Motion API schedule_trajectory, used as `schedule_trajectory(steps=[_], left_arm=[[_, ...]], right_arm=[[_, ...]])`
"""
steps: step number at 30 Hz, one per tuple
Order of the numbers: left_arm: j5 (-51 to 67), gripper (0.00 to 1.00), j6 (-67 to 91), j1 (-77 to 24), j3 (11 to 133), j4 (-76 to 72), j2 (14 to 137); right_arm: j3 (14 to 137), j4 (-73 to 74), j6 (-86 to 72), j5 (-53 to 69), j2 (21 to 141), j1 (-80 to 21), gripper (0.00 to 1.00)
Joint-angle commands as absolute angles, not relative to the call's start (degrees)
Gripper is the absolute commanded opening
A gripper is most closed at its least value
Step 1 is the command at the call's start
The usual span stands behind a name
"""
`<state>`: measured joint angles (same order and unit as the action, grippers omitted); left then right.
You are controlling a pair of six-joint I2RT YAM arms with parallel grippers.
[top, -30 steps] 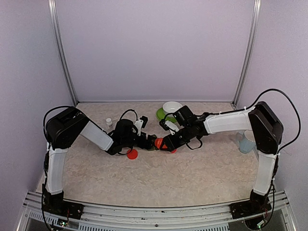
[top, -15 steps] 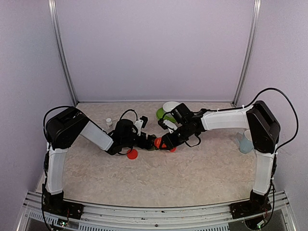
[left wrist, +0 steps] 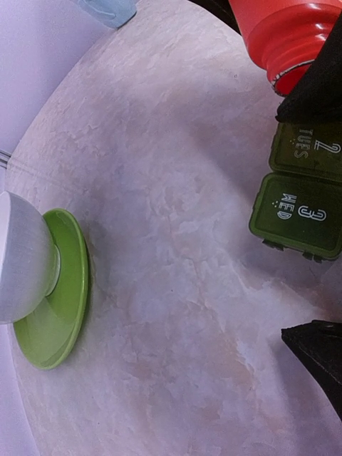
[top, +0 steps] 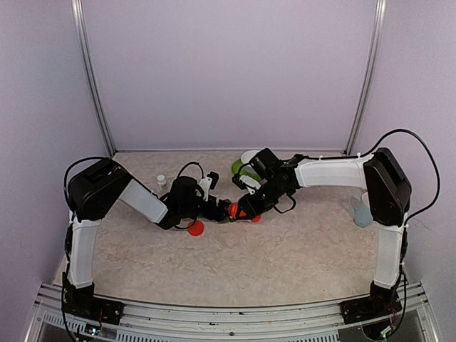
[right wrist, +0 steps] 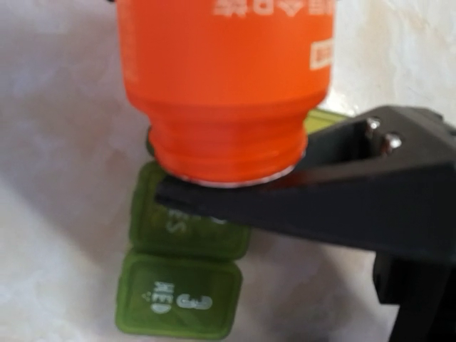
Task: Sort the pills into containers
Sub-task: Pour the pill into the compartment of the pill container.
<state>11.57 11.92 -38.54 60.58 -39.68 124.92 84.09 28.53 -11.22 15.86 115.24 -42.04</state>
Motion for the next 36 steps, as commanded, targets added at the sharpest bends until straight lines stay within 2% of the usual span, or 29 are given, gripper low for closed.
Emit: schedule_trajectory(steps=[1, 16, 36], left_arm=[[11.6, 0.93, 11.3, -38.1, 61.7, -38.3, 126.1], [11.5, 0.93, 11.3, -38.2, 61.7, -38.2, 126.1], [11.3, 0.93, 11.3, -38.1, 61.7, -38.2, 126.1]], right_arm=[[86.2, 31.2, -10.2, 15.1, 116.3, -41.4, 0.23], [85.6, 30.0, -10.0, 15.6, 116.5, -41.4, 0.23], [78.7, 21.7, -10.2, 16.5, 113.4, -41.4, 0.22]])
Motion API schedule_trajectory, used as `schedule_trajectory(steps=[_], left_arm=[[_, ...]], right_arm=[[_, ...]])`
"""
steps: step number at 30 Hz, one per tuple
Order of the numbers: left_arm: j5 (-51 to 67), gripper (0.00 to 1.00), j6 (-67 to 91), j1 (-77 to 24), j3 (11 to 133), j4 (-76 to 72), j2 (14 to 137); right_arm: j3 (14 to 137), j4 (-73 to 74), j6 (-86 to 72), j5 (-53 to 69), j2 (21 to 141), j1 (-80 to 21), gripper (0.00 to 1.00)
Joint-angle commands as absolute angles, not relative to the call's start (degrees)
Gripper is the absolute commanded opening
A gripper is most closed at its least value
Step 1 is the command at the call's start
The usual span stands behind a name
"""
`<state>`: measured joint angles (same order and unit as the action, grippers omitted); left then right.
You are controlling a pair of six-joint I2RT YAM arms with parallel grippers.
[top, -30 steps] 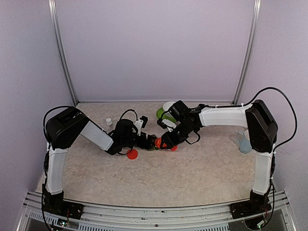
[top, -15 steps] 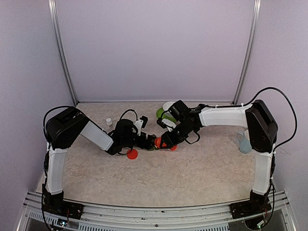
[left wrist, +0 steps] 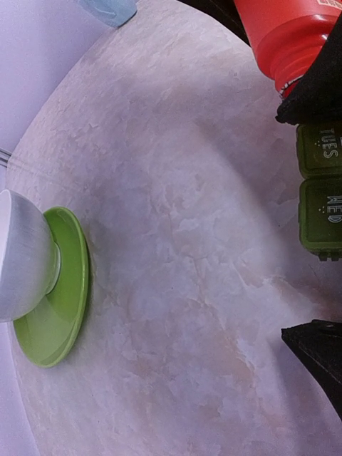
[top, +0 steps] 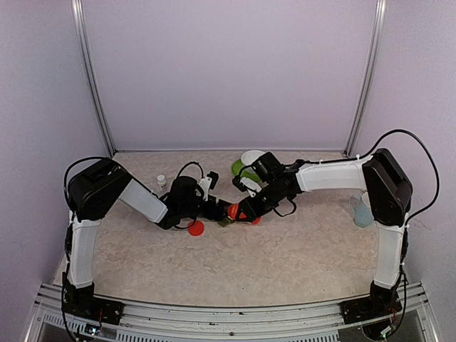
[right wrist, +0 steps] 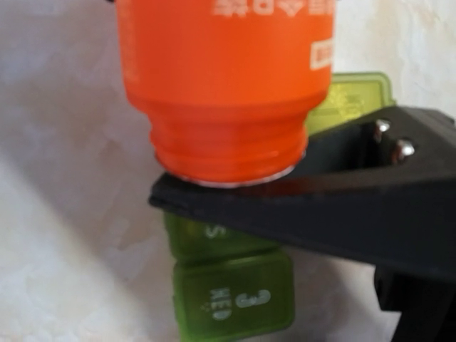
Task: Sort the pills into containers
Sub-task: Pour the pill into the compartment of the pill container.
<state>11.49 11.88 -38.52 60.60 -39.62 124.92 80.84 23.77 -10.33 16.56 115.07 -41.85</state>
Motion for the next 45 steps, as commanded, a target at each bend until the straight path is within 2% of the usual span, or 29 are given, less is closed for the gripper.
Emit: schedule_trajectory(steps=[1, 28, 45], left_arm=[[11.3, 0.92, 11.3, -38.1, 61.7, -38.2, 126.1], [11.0, 0.93, 11.3, -38.1, 61.6, -38.1, 126.0], [11.8, 0.95, 12.7, -37.7, 61.1, -38.4, 124.0]], right_arm=[[78.4, 21.3, -10.3, 16.5, 113.0, -41.3, 0.22], [68.8, 9.9, -9.5, 18.5, 105.7, -41.4, 0.22], [55.0, -12.0, -6.9, 17.4, 101.3, -41.4, 0.20]])
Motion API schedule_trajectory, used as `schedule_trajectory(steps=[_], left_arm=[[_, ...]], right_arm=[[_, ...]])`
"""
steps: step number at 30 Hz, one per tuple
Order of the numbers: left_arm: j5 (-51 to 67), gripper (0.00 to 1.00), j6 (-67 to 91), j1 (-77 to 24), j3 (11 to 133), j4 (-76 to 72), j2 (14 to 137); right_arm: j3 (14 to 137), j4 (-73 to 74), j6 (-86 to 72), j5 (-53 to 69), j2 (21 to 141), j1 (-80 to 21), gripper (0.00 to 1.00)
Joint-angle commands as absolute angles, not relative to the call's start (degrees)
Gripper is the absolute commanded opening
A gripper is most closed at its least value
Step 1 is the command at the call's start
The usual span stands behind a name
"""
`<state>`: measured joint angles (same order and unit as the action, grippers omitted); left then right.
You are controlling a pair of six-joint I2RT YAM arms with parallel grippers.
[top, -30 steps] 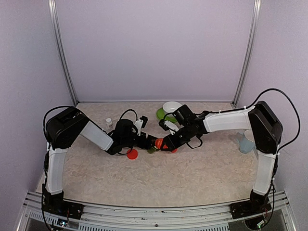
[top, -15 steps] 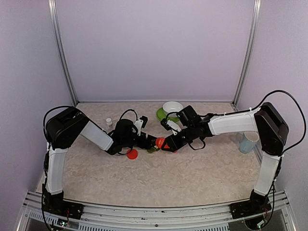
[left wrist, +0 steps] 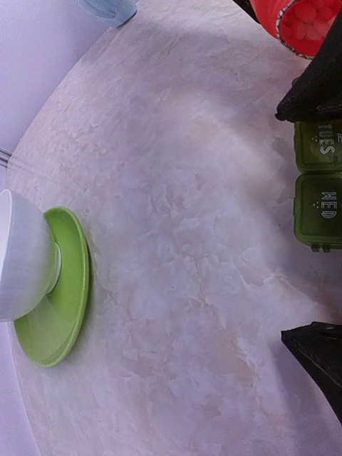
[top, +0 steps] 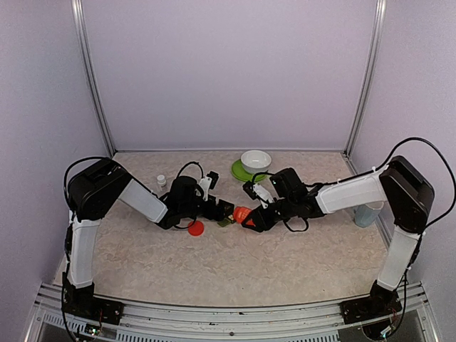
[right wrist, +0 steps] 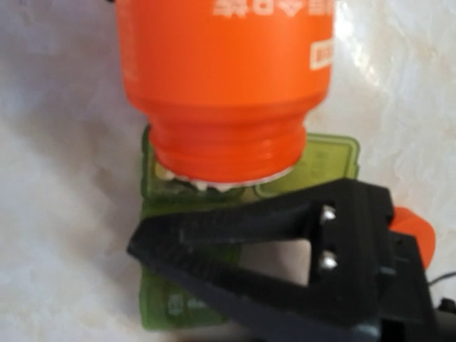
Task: Sort the pills into containers
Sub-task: Pour the pill into the compartment of the pill container, then pick up the lid of the pill bottle from the center of the board.
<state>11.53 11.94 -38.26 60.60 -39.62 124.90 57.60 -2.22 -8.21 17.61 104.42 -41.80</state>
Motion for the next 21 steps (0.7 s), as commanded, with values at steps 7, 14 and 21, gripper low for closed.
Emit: schedule_trajectory(steps=[7, 14, 21], left_arm=[[12.0, 0.99, 13.5, -37.6, 60.9, -38.2, 122.8], [11.2, 0.99, 14.5, -37.3, 61.5, -36.1, 120.6], [8.4, 0.99, 15.9, -37.2, 61.7, -33.5, 116.1]], right_arm=[[50.5, -21.5, -6.1, 17.8, 99.9, -41.4, 0.20], [43.2, -35.9, -5.5, 19.0, 98.1, -41.4, 0.20], [35.9, -51.5, -4.4, 19.3, 95.5, -41.4, 0.18]])
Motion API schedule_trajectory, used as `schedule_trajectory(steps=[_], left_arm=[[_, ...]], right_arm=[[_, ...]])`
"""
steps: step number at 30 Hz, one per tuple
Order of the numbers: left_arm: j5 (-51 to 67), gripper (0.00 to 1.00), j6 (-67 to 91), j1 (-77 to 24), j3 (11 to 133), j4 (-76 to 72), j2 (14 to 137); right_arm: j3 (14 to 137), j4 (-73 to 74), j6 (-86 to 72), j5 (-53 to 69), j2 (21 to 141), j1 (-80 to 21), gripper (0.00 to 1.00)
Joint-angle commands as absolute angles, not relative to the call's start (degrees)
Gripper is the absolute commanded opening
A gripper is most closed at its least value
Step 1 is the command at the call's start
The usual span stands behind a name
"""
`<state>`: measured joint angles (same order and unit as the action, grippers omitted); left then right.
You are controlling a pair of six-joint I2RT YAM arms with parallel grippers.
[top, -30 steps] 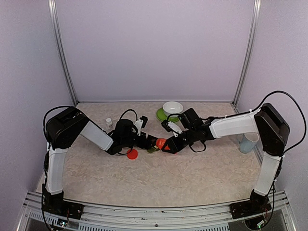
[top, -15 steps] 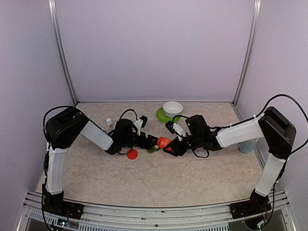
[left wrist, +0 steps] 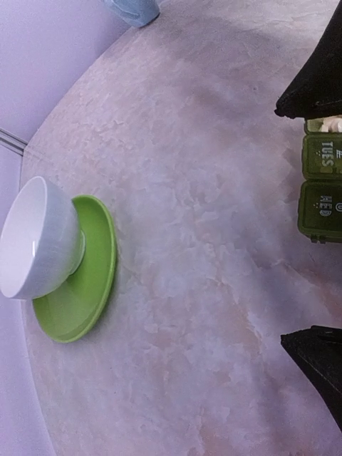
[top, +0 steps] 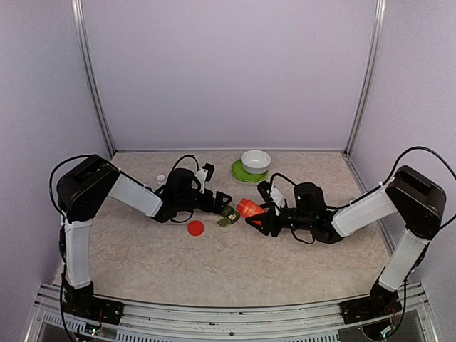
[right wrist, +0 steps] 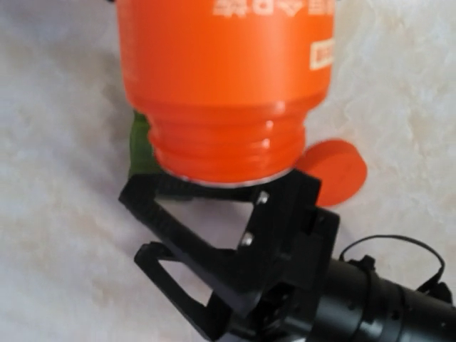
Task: Sort the pills into containers
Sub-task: Pick up the lid of the pill bottle from the center of the board.
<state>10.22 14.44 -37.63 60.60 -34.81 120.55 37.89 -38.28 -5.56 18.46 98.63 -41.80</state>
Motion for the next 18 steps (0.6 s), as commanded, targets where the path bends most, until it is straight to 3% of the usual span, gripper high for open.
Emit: schedule_trajectory(steps=[1, 11, 18], left_arm=[[8.0, 0.99, 16.5, -37.1, 61.7, -33.1, 115.3], [-1.0, 0.99, 20.8, -37.9, 62.2, -19.4, 104.8], [-8.9, 0.99, 24.1, -41.5, 55.6, -8.4, 95.5]], right_arm=[[35.3, -53.4, -4.2, 19.3, 94.9, -41.4, 0.18], [25.7, -77.4, -3.5, 17.0, 85.6, -41.6, 0.17], [26.4, -76.0, -0.2, 17.7, 82.4, -41.7, 0.18]])
